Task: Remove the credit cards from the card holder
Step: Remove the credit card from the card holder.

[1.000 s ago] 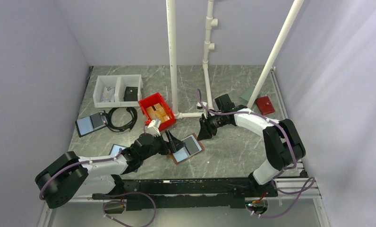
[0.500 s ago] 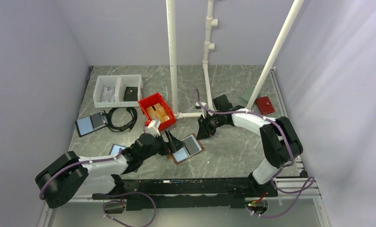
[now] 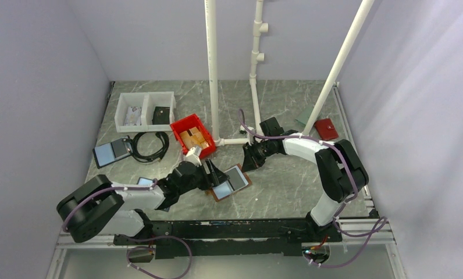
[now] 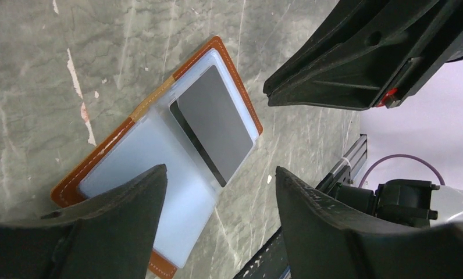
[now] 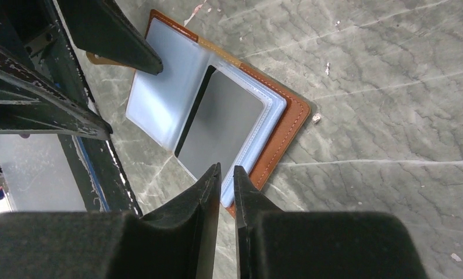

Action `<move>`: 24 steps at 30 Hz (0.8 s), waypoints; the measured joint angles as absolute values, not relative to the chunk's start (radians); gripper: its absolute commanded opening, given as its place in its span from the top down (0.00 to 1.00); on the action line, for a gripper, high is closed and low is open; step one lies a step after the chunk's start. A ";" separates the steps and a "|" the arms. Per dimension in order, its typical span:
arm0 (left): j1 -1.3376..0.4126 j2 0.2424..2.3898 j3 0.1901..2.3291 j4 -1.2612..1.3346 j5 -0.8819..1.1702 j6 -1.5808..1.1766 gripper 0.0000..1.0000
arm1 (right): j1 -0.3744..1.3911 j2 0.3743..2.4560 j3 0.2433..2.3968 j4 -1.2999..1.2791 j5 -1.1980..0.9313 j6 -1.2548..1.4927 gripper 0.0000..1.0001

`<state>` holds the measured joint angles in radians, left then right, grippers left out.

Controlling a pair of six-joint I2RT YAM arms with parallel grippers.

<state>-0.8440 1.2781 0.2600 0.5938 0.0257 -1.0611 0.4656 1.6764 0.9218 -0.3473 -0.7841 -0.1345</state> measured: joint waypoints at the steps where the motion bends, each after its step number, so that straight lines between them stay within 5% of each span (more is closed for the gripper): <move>1: -0.844 1.296 0.266 0.598 0.029 -1.064 0.31 | 0.466 1.681 0.922 -0.347 -0.784 -0.130 0.84; 24: -0.844 1.427 0.346 0.582 0.049 -1.116 0.52 | 0.469 1.766 0.944 -0.340 -0.797 -0.084 0.88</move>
<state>-0.8440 1.4269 0.3458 0.5816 0.0486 -1.1160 0.4694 1.7660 0.9440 -0.3397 -0.7967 -0.0841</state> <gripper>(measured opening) 0.510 0.119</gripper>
